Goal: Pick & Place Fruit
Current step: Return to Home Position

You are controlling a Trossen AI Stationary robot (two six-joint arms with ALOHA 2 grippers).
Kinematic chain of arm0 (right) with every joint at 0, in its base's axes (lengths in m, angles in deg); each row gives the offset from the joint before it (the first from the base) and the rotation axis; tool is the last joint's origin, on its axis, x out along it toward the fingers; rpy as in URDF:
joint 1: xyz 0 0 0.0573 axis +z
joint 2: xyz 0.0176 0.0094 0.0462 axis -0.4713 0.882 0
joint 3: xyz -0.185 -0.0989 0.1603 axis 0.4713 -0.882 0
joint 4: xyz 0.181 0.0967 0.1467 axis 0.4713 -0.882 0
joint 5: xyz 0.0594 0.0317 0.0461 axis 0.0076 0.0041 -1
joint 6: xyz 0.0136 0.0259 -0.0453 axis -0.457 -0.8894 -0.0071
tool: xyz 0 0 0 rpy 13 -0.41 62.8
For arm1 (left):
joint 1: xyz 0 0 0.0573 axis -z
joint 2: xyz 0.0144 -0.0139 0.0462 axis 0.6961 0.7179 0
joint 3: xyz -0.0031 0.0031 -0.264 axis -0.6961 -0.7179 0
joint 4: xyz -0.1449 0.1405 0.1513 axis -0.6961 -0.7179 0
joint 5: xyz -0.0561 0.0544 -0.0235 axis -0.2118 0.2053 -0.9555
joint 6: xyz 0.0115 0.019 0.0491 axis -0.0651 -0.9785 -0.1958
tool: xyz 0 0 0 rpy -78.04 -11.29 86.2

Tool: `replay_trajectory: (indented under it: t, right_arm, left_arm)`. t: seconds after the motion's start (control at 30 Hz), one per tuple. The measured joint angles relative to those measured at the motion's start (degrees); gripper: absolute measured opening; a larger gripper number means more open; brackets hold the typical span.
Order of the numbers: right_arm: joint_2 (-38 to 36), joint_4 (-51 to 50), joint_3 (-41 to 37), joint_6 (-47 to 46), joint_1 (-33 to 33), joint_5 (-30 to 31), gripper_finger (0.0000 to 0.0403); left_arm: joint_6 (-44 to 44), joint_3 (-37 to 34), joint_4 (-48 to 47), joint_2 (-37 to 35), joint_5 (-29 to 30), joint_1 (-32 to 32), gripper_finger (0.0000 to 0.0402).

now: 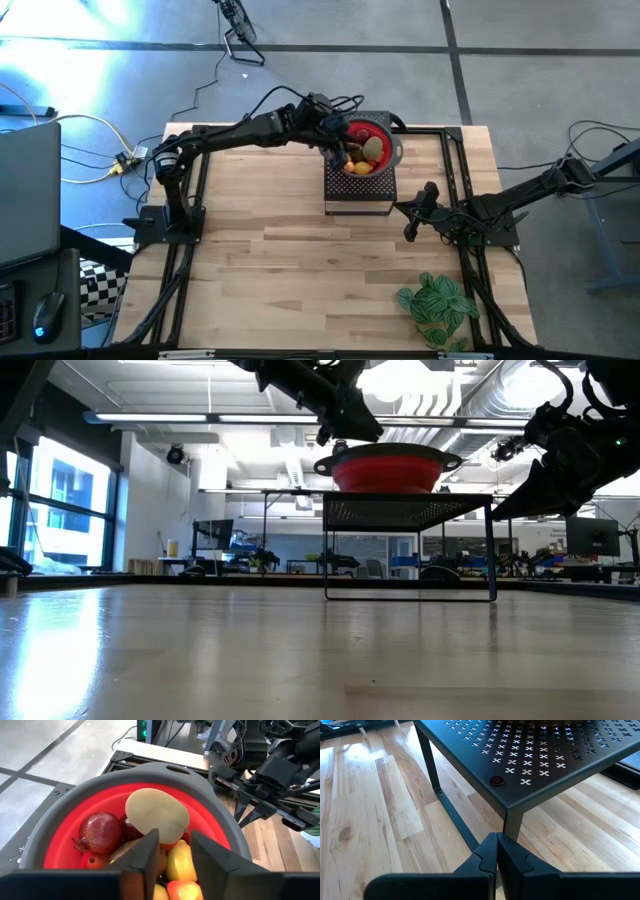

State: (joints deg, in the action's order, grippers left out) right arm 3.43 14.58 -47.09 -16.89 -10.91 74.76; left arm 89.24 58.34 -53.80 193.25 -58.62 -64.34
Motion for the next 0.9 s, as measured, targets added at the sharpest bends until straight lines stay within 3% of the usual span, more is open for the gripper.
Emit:
replay_trajectory:
  t: [0.4, 0.6, 0.9]
  right_arm:
    - [0.00, 0.03, 0.00, 0.00, 0.00, -0.27, 0.0002]
    - [0.02, -0.16, -0.04, -0.02, -0.02, -4.34, 0.0002]
    - [0.02, -0.02, -0.04, 0.00, 0.00, -3.54, 0.0002]
  left_arm:
    - [-0.02, 0.00, -0.44, -0.09, 0.00, 0.00, 0.0019]
    - [-0.02, 0.00, -0.42, -0.09, 0.00, 0.02, 0.0012]
    - [0.00, 0.00, -0.40, -0.09, 0.00, 0.02, 0.0012]
